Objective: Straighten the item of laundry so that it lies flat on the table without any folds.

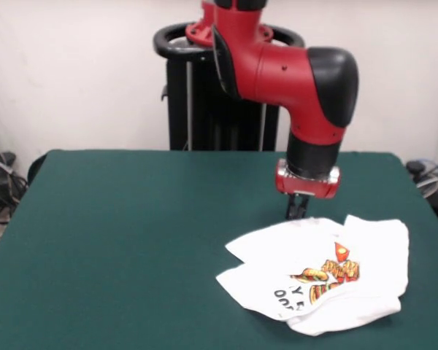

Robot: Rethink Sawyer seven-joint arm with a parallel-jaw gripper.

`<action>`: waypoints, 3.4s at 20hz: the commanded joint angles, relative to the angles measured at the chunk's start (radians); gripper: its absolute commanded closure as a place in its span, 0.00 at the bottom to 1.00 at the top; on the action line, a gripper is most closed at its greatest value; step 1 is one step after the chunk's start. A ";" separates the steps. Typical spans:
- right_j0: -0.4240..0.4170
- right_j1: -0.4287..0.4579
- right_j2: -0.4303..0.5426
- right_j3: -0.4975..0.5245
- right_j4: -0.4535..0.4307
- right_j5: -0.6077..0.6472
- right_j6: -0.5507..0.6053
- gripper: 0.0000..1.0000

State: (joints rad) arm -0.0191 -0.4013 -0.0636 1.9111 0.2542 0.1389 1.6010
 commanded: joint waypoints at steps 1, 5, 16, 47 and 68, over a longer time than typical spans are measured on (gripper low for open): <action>0.000 0.187 0.052 -0.142 0.078 -0.132 0.253 1.00; 0.036 0.155 0.004 -0.170 0.099 -0.042 0.246 1.00; 0.095 0.076 -0.129 -0.324 0.119 0.311 0.260 1.00; -0.001 -0.038 -0.096 -0.395 0.029 0.640 0.176 1.00; -0.008 0.127 -0.026 -0.240 -0.044 0.323 0.087 1.00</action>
State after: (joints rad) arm -0.0172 -0.3041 -0.1936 1.5563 0.2593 0.3429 1.6010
